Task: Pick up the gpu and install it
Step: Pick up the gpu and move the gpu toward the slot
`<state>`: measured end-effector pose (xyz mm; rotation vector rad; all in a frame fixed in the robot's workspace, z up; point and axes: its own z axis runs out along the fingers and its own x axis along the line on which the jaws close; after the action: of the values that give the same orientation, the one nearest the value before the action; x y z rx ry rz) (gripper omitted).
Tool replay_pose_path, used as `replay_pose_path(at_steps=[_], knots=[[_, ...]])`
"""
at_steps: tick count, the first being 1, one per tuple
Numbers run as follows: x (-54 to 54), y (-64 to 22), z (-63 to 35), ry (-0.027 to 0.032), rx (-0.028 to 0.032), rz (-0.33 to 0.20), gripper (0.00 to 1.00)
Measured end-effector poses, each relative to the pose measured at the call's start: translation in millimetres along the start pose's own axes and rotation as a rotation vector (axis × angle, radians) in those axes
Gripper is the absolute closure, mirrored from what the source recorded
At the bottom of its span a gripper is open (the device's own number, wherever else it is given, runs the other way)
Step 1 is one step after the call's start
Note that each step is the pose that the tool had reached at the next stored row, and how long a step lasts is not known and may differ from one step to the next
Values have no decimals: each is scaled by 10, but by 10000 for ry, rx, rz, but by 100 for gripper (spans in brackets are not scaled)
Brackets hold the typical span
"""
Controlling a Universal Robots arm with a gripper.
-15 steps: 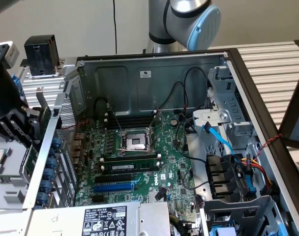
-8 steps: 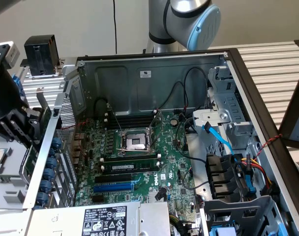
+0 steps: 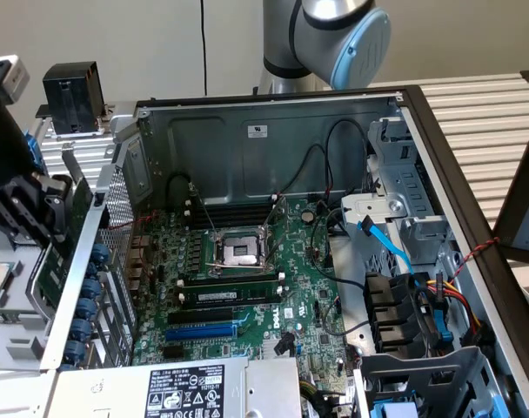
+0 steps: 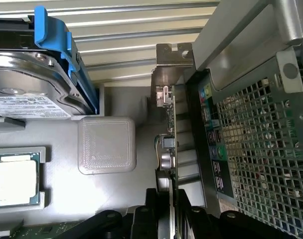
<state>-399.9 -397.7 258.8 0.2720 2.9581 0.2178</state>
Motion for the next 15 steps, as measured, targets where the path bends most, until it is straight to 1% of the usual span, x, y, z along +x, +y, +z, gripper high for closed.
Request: replay_pose_path(at_steps=[15], knots=[[-102,101,-667,1,0,-1,73]])
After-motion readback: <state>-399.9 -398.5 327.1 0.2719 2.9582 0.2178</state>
